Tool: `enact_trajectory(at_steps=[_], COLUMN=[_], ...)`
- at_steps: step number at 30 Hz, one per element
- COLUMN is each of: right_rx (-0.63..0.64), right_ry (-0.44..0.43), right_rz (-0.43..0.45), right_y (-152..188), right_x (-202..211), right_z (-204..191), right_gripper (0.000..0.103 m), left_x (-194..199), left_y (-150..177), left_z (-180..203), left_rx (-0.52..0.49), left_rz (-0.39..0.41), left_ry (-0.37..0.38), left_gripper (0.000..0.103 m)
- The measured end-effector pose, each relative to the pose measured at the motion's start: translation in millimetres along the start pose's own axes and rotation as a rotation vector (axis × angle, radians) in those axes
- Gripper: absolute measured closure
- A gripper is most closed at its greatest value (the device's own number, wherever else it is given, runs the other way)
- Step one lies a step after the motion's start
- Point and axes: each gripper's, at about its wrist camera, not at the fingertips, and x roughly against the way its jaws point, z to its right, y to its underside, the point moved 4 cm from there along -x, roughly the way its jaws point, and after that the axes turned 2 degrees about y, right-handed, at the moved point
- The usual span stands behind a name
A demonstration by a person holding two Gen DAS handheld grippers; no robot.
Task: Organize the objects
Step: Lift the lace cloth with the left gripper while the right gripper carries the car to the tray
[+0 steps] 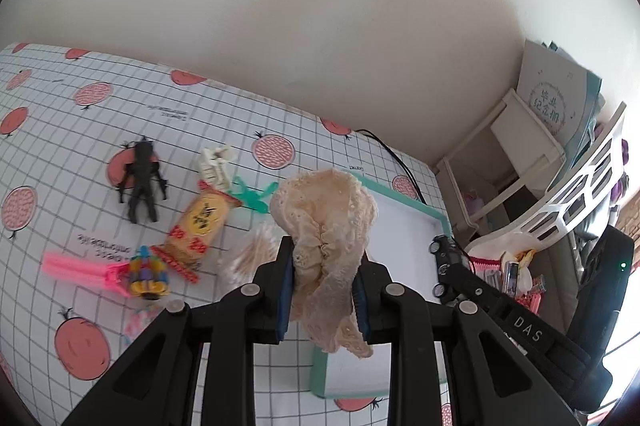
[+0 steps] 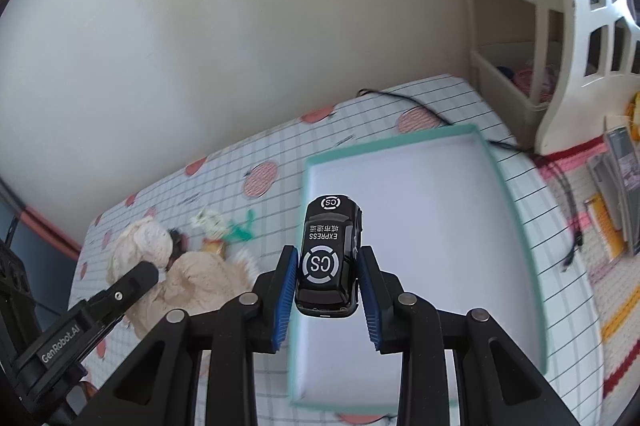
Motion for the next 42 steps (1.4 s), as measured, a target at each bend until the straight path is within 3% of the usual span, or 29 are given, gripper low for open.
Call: enact_trajectory(at_steps=[5, 18, 31, 42], right_rx=[-0.038, -0.071, -0.036, -0.053], right_ry=[0.035, 0.091, 0.113, 0.146], right_rz=[0.013, 0.03, 0.034, 0.005], right_y=[-15, -26, -15, -5], right_x=[-7, -33, -60, -77], right_z=[26, 62, 81, 94], right_gripper=[0.071, 0.071, 0.071, 0.071], left_x=[-19, -85, -156, -178], left_y=[-15, -25, 4, 18], left_z=[21, 73, 75, 63], left_rx=[-0.011, -0.088, -0.093, -0.099], left_rz=[0.022, -0.015, -0.122, -0.188], left_ry=[0.015, 0.044, 0.02, -0.038], left_gripper=[0.076, 0.076, 0.076, 0.076])
